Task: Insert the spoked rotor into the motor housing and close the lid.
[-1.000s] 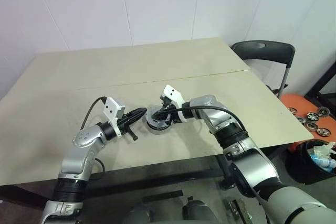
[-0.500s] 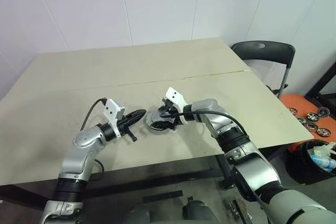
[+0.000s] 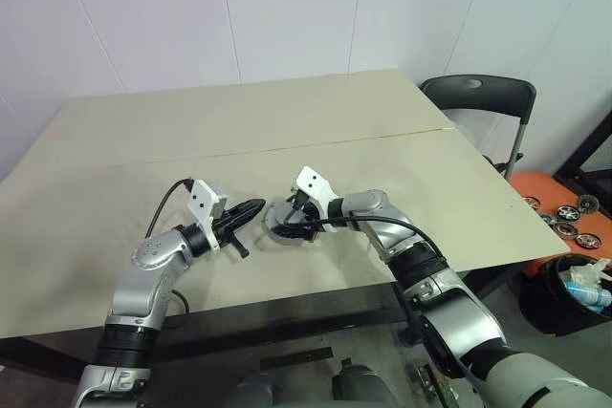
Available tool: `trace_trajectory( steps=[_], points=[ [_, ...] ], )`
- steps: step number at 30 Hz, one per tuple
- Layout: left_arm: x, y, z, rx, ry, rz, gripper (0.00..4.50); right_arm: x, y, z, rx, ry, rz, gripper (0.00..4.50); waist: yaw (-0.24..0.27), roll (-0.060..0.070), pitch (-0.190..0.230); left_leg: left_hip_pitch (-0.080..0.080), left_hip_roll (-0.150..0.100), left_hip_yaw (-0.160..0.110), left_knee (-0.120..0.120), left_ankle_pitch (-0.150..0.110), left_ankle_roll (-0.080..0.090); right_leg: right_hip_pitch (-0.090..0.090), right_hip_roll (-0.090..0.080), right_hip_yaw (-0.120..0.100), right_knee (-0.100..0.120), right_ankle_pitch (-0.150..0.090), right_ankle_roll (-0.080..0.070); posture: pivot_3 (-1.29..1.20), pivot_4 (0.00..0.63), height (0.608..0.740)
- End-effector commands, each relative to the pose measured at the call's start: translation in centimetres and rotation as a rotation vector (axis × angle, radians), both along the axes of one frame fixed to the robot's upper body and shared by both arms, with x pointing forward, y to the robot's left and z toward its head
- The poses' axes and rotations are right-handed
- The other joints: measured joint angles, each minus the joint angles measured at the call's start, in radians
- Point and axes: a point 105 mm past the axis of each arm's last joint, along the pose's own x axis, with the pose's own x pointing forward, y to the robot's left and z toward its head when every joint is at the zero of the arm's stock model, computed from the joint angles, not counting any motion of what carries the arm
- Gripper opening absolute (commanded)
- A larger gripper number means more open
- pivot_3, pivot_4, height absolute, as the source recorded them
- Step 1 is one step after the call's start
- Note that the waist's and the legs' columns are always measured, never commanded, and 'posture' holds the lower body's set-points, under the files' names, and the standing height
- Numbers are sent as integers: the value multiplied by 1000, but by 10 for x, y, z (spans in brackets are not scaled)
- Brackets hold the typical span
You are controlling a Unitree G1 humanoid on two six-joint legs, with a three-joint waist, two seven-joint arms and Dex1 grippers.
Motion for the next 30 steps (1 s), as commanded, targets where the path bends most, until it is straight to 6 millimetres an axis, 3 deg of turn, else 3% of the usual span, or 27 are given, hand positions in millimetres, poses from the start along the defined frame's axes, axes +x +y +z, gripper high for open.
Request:
trace_trajectory(
  steps=[1,10,18,22,30],
  points=[
    [2,1,11,7,-45,1,0,2,-6,-9,-48,-5,-18,4481,0,0,0,0,0,0,0,0,0,0,0,0,0,0,0,0,0,740],
    [1,2,10,8,-45,12,0,8,-10,-11,-67,-27,-34,4481,0,0,0,1,0,0,0,0,0,1,0,0,0,0,0,0,0,740],
    [-3,34,22,-5,-57,59,0,6,3,13,129,82,-47,4481,-1,0,0,1,0,0,0,0,0,1,0,0,0,0,0,0,0,740],
    [-4,47,20,18,-52,95,0,1,1,4,88,105,-27,4481,-1,0,0,0,0,0,0,0,0,0,0,0,0,0,0,0,0,740],
    [-5,46,21,17,-57,105,0,1,-1,-5,49,103,-39,4481,-1,0,0,1,0,0,0,0,0,1,0,0,0,0,0,0,0,740]
  ],
)
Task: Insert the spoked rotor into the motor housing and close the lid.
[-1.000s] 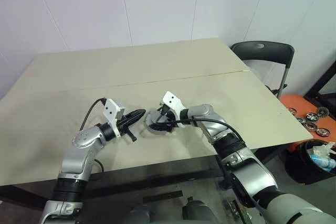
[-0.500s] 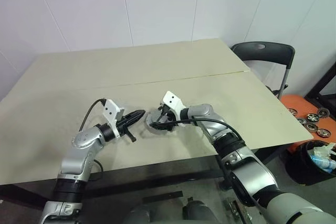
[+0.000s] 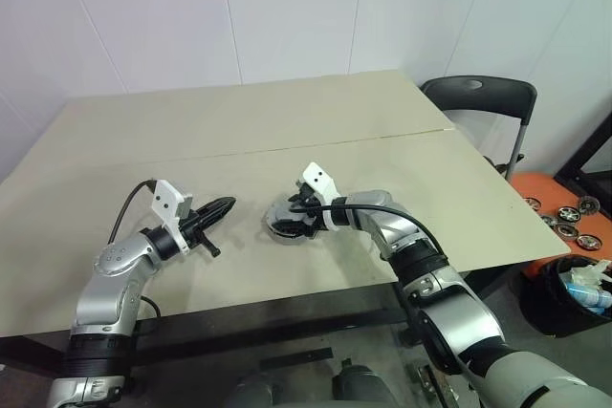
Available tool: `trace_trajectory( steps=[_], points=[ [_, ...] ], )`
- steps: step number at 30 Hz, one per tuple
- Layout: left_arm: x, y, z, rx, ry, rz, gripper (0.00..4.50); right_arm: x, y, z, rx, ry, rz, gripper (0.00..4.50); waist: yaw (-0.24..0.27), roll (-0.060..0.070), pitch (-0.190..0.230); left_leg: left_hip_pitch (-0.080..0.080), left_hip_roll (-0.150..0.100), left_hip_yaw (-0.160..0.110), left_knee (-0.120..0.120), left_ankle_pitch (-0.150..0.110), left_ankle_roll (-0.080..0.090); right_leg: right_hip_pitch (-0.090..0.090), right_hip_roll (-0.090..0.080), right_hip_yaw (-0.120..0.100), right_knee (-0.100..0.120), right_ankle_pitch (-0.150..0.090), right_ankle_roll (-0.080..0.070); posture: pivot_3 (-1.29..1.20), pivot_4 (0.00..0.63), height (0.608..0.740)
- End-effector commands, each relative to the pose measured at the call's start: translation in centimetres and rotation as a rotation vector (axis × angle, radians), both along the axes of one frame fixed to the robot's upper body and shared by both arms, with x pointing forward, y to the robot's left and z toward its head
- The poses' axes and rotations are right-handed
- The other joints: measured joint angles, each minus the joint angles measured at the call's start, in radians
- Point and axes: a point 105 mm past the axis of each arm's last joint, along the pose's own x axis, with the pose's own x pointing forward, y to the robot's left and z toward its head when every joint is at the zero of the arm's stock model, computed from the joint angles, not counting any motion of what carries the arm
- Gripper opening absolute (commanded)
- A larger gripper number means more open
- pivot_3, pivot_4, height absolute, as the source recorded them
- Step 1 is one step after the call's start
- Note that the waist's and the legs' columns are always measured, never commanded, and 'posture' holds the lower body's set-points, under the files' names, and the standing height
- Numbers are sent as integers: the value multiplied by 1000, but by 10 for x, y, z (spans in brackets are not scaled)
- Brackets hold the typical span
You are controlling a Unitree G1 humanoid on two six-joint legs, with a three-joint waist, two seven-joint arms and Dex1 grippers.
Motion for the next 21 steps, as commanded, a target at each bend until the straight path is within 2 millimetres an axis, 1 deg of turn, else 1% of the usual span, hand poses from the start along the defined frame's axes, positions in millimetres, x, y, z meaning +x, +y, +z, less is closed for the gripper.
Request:
trace_trajectory(
  steps=[1,7,11,12,13,15,21],
  points=[
    [1,-1,15,4,-55,3,0,-2,1,-6,-30,11,6,4481,0,0,0,0,0,0,0,0,0,0,0,0,0,0,0,0,0,740],
    [3,-1,17,11,-68,15,0,2,-2,-8,-75,-41,-1,4481,0,0,0,0,0,0,0,0,0,0,0,0,0,0,0,0,0,740],
    [4,-2,19,16,-80,26,0,8,-3,1,-15,-81,-31,4481,0,0,0,0,0,0,0,0,0,0,0,0,0,0,0,0,0,740],
    [4,-2,19,18,-83,31,0,9,-5,5,-1,-99,-42,4101,1,0,0,0,0,0,0,0,0,0,0,0,0,0,0,0,0,740],
    [5,-2,19,19,-85,35,0,11,-6,6,5,-117,-53,3927,1,0,0,0,0,0,0,0,0,0,0,0,0,0,0,0,0,740],
    [5,-2,19,23,-89,44,0,14,-13,8,-2,-192,-76,3282,3,0,0,-1,0,0,0,0,0,-1,0,0,0,0,0,0,0,740],
    [4,-3,16,36,-85,43,0,2,-26,-9,-53,-171,-6,3230,21,0,0,-1,0,0,1,0,0,0,0,0,0,0,0,0,0,740]
  ],
)
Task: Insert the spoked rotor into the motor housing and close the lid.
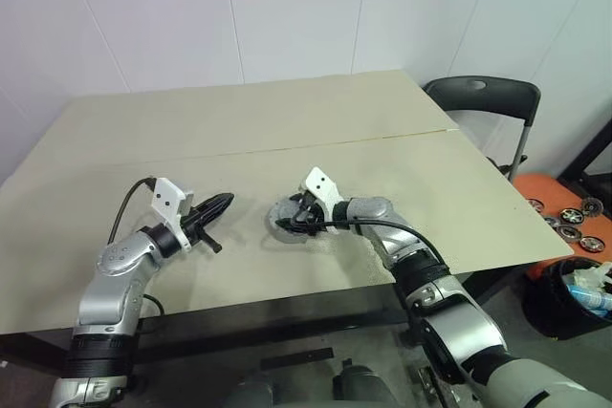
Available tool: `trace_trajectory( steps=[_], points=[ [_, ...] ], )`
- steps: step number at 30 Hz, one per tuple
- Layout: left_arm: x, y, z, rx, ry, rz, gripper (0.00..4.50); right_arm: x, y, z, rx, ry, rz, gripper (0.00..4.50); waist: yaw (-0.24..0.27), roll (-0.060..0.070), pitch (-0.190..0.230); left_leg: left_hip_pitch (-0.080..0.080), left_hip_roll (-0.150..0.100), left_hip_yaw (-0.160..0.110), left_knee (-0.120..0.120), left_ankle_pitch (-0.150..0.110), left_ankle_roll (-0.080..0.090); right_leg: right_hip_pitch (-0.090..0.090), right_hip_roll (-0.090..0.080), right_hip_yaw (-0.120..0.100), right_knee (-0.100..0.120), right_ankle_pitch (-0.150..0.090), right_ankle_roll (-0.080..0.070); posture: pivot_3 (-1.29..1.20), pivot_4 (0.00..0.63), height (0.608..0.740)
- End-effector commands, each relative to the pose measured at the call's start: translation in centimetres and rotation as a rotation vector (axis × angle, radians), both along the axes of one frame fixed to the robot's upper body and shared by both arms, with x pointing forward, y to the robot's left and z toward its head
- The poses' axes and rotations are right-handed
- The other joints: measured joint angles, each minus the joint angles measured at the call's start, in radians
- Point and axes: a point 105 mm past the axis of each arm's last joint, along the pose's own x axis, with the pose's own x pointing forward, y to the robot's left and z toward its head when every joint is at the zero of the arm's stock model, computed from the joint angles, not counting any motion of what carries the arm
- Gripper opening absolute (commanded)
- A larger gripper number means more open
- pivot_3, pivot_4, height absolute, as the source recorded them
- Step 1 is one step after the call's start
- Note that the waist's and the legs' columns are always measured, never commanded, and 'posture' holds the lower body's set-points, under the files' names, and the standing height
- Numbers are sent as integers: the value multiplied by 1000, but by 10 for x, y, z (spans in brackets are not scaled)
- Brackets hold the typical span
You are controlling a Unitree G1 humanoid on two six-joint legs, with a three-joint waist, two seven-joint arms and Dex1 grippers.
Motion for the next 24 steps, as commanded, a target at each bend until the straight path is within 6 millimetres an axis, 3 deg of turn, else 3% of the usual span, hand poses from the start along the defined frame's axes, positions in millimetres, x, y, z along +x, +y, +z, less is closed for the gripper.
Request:
trace_trajectory(
  steps=[1,6,13,24],
  points=[
    [-1,-3,12,15,-58,-10,0,-2,-17,-5,-55,-19,17,3230,11,0,0,0,0,0,0,0,0,0,0,0,0,0,0,0,0,740],
    [-1,-5,11,11,-55,-13,0,0,-20,-6,-73,-40,13,3235,24,0,0,-1,0,1,0,0,0,0,0,-2,-2,0,0,0,0,740],
    [-2,-6,11,2,-47,-19,0,0,-9,16,57,20,31,3235,35,0,0,-1,0,1,0,0,0,0,0,-2,-2,0,0,0,0,740],
    [-2,-10,9,1,-38,-33,0,0,-18,-5,-93,-13,12,3235,35,0,0,0,0,2,-1,0,0,0,0,-2,-2,0,0,0,0,740]
  ],
)
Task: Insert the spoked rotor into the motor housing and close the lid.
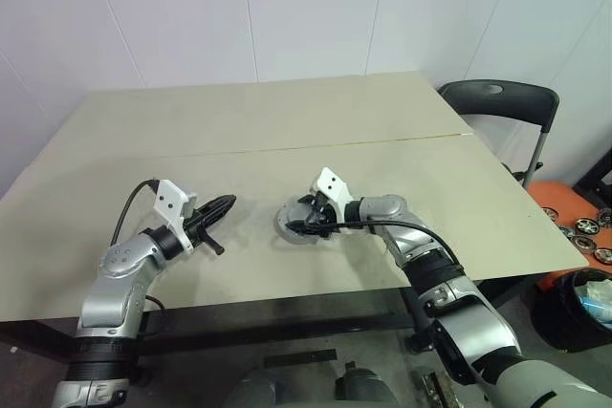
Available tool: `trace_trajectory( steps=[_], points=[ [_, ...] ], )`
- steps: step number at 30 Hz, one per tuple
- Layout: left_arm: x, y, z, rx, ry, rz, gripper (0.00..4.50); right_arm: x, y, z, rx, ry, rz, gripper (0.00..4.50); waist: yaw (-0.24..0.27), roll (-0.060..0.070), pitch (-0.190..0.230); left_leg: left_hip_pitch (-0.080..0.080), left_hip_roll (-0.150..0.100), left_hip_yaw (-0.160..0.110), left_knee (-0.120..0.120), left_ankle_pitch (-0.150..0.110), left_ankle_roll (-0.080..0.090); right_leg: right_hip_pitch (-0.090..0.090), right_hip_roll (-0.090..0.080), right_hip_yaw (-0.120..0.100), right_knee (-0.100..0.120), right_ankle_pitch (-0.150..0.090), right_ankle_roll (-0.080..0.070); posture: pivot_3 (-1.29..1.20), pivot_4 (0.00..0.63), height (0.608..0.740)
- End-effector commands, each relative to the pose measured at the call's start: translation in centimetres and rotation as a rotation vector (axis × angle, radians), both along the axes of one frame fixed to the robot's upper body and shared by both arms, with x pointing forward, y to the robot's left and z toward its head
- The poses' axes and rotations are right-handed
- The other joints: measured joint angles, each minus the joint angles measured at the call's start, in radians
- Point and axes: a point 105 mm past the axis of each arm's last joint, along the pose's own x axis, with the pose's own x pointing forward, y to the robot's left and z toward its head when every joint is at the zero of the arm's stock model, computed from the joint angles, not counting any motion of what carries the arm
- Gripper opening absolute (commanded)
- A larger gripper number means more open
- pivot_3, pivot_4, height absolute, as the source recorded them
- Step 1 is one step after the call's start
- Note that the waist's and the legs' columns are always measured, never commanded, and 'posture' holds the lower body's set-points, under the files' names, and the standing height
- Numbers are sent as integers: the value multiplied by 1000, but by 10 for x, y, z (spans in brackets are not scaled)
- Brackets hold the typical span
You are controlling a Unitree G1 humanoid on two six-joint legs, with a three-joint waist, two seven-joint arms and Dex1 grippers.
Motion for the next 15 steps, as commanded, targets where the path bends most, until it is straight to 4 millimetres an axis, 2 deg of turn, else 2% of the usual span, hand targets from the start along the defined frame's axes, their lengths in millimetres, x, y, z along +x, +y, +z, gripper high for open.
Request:
trace_trajectory(
  steps=[1,5,11,15],
  points=[
    [0,-7,11,5,-41,-26,0,4,-5,-6,-55,-20,-40,3235,0,0,0,0,0,0,0,0,0,0,0,0,0,0,0,0,0,740],
    [0,-12,8,6,-33,-39,0,8,-1,-2,3,-13,-86,3235,0,0,0,1,0,0,0,0,0,1,0,0,0,0,0,0,0,740],
    [0,-15,5,4,-24,-50,0,8,-1,-7,-23,-2,-86,3235,-1,0,0,1,0,0,0,0,0,1,1,0,0,0,0,0,0,740],
    [0,-15,3,7,-11,-61,0,2,-11,-27,-134,56,-75,3235,-1,0,0,2,0,0,0,0,0,2,1,0,0,0,0,0,0,740]
  ],
)
